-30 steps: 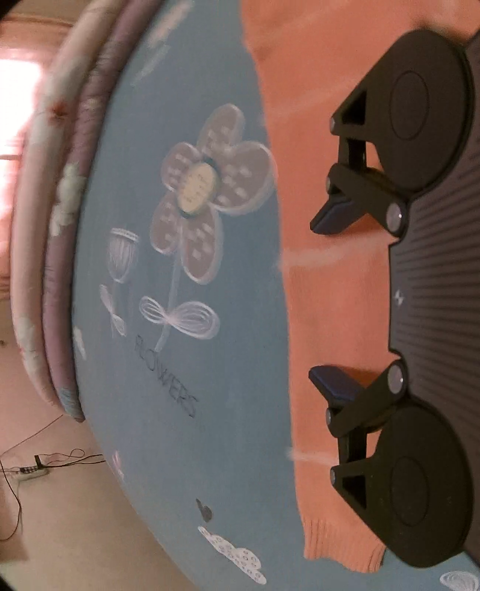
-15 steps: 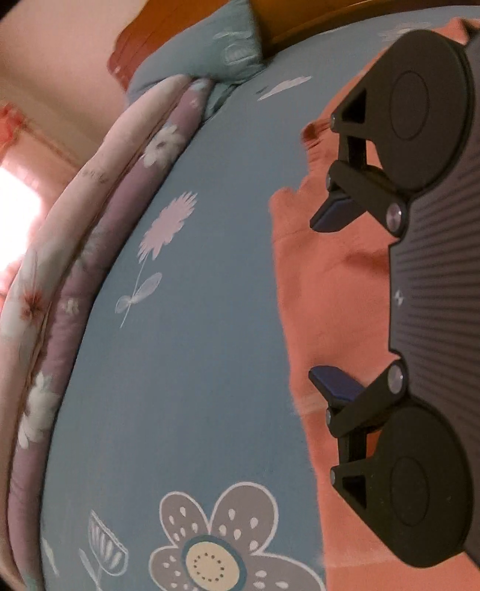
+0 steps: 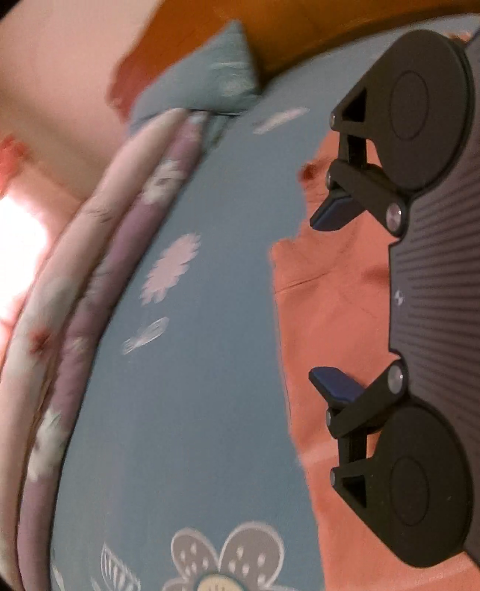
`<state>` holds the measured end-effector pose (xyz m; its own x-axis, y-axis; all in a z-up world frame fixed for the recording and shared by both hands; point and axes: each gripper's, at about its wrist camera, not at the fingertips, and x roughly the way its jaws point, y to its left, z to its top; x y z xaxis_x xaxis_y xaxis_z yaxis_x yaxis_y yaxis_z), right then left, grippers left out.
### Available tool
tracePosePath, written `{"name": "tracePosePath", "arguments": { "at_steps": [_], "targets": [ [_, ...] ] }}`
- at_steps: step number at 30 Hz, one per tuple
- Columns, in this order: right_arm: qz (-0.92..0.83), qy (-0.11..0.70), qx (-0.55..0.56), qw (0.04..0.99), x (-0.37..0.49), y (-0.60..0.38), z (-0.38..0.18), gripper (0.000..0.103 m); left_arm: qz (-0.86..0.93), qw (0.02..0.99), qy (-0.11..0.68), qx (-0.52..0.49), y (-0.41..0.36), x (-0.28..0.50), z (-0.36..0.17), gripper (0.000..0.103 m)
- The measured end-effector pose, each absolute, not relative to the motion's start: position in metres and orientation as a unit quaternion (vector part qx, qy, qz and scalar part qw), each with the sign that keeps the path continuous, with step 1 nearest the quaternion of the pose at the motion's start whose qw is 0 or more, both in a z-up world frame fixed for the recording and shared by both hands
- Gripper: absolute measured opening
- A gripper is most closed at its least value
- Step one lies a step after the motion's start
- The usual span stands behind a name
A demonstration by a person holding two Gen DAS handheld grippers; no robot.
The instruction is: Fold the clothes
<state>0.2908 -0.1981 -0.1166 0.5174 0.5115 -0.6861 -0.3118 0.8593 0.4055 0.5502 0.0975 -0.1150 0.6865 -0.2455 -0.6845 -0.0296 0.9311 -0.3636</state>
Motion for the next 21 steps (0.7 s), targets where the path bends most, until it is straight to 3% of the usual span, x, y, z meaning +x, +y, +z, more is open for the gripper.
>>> {"name": "tracePosePath", "arguments": {
  "at_steps": [8, 14, 21],
  "targets": [
    [0.239, 0.433, 0.114, 0.862, 0.290, -0.200, -0.114, 0.103, 0.036, 0.918, 0.368, -0.143, 0.088, 0.548, -0.103, 0.080],
    [0.234, 0.434, 0.111, 0.863, 0.290, -0.198, -0.114, 0.103, -0.066, 0.906, 0.379, -0.174, 0.102, 0.487, -0.072, 0.085],
    [0.231, 0.433, 0.105, 0.865, 0.290, -0.196, -0.115, 0.103, -0.076, 0.880, 0.422, -0.203, 0.118, 0.454, -0.100, 0.085]
  ]
}}
